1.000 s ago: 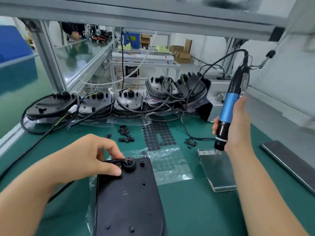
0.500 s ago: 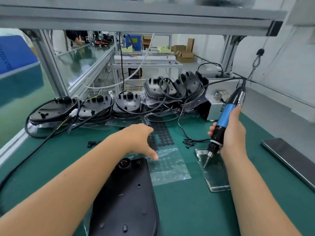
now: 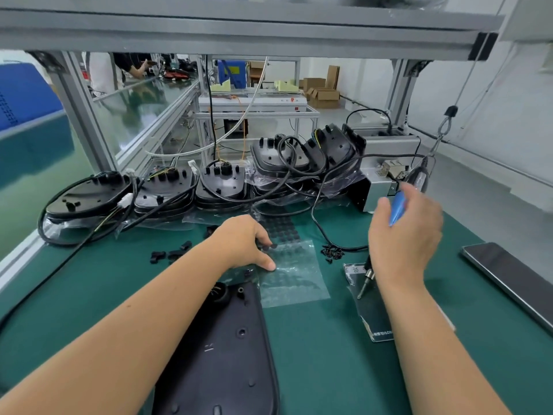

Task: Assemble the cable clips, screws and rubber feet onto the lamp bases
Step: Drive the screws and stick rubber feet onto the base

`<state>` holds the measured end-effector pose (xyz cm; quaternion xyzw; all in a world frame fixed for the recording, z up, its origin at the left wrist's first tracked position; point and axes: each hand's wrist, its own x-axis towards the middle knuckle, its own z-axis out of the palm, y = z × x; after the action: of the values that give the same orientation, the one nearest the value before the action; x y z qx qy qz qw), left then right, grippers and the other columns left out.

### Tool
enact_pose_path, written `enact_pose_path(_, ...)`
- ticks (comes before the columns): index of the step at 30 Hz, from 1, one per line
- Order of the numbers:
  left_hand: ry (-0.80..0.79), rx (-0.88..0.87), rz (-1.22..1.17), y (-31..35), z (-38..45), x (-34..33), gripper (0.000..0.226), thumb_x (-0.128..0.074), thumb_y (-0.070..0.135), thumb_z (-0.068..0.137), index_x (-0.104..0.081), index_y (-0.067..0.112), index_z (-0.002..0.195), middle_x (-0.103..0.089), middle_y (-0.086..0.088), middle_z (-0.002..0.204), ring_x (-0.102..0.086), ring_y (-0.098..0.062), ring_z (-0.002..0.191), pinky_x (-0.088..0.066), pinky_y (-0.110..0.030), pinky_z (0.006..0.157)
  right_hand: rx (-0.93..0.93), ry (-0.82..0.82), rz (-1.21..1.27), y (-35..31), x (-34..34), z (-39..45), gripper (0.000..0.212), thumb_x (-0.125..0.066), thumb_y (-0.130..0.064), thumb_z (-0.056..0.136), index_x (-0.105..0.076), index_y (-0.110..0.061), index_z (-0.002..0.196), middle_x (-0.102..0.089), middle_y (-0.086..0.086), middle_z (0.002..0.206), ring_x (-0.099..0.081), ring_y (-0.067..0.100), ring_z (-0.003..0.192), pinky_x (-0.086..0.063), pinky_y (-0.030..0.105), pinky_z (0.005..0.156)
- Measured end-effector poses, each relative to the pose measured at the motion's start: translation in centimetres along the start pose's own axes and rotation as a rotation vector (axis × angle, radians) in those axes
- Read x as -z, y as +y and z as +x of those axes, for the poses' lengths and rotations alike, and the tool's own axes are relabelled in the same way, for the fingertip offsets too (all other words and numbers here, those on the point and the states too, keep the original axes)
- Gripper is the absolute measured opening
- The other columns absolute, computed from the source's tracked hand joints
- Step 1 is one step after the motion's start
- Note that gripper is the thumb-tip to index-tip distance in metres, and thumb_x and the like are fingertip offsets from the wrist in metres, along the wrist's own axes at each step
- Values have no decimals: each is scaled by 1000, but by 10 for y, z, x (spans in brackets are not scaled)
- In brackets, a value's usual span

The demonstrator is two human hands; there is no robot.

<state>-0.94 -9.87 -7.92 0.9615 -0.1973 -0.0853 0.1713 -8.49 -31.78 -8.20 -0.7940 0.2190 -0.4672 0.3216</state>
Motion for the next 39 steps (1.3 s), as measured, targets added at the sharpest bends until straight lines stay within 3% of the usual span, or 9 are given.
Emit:
enact_pose_path(1, 15, 2, -12, 1, 0, -1, 53, -87, 41, 64, -72, 24, 111, -62, 9, 104, -52, -10, 91, -38, -22, 78, 135, -82, 100, -6, -2, -6, 28, -53, -22, 95, -62, -13, 120, -59, -1, 108, -53, 20, 108, -41, 37, 93)
enact_pose_path(3, 44, 5, -47, 2, 0, -1, 48, -88, 39, 63, -73, 22, 106, -56, 17, 84, -52, -9, 84, -38, -21, 74, 359, -402, 139, -20, -11, -17, 21, -55, -20, 95, -69, -19, 111, -63, -7, 102, -56, 11, 100, -45, 30, 90)
enact_pose_path(5, 63, -3, -62, 4, 0, -2, 41, -89, 37, 63, -74, 22, 98, -51, 21, 71, -54, -9, 79, -38, -18, 64, 521, -718, -11, -30, -28, -27, 21, -58, -27, 94, -72, -23, 109, -64, -4, 107, -54, 14, 104, -44, 30, 89)
enact_pose_path(8, 73, -28, -41, 4, -2, -2, 31, -87, 35, 65, -74, 22, 89, -57, 14, 70, -55, -10, 75, -34, -15, 53, 588, -912, -237, -38, -48, -36, 25, -57, -37, 94, -70, -29, 115, -59, 0, 110, -47, 21, 110, -44, 33, 88)
enact_pose_path(14, 80, -10, -139, 1, -3, -2, 23, -88, 27, 65, -67, 24, 76, -55, 14, 65, -47, -1, 58, -35, -16, 51, 529, -916, -230, -42, -52, -37, 19, -61, -37, 91, -71, -32, 106, -46, -9, 92, -47, 18, 105, -35, 28, 75)
enact_pose_path(19, 82, -35, -295, -3, -6, -1, 18, -87, 22, 67, -71, 28, 74, -63, 10, 68, -57, -7, 66, -49, -22, 66, 471, -890, -199, -34, -48, -38, 11, -61, -37, 92, -68, -31, 99, -51, -13, 90, -47, 14, 99, -38, 29, 74)
enact_pose_path(23, 88, -50, -261, -1, -6, -1, 17, -86, 21, 69, -70, 27, 73, -61, 10, 67, -55, -7, 65, -44, -18, 61, 413, -899, -172, -34, -48, -37, 1, -66, -33, 89, -65, -32, 88, -52, -15, 85, -47, 11, 91, -37, 29, 71)
enact_pose_path(32, 64, -48, -212, 3, -7, 0, 17, -84, 19, 72, -68, 25, 70, -58, 14, 65, -51, -5, 61, -39, -16, 56, 318, -866, -108, -35, -47, -40, 31, -75, -28, 79, -50, -37, 63, -57, -13, 80, -53, 9, 79, -44, 29, 67)
enact_pose_path(39, 56, -38, -230, 4, -8, 1, 13, -84, 20, 73, -72, 22, 77, -61, 11, 69, -57, -11, 71, -46, -21, 67, 292, -874, -50, -35, -43, -39, 24, -77, -26, 77, -57, -33, 66, -63, -12, 78, -58, 11, 77, -50, 33, 71)
